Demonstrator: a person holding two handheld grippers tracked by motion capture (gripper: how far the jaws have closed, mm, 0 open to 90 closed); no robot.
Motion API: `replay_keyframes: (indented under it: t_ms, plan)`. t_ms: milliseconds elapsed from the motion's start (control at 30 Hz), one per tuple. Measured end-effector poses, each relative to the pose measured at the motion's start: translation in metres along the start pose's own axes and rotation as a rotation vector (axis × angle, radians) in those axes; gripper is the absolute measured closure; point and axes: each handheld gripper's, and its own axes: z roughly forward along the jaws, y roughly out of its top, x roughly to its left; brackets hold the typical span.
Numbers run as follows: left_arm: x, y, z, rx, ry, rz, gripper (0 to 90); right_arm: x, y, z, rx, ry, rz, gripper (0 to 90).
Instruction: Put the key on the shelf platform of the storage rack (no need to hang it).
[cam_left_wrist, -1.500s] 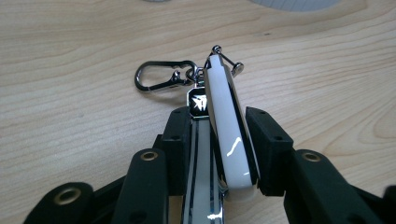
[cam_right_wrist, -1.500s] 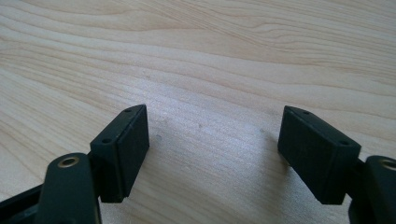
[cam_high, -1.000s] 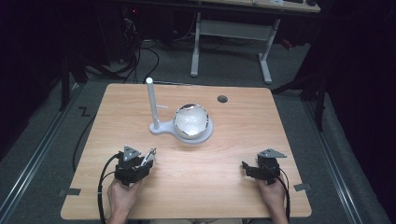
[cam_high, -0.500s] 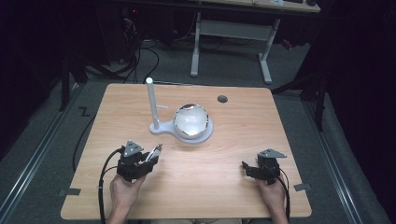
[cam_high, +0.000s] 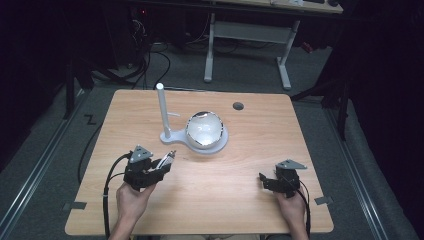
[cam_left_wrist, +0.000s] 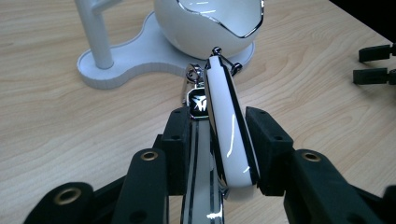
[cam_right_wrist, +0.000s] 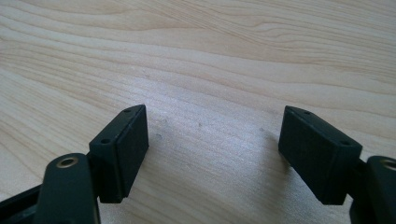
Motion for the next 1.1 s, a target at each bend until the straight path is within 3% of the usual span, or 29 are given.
replay_keyframes:
  t_ms: [700,1100]
  plan:
    - [-0.012,0.042,0.016,-0.001,-0.049,0.105,62.6,0.000,0.000,0.000,-0.001,-0.001,0.000,24.6]
    - [-0.015,0.061,0.031,-0.001,-0.067,0.126,62.5,0.000,0.000,0.000,-0.001,0.000,0.000,24.6]
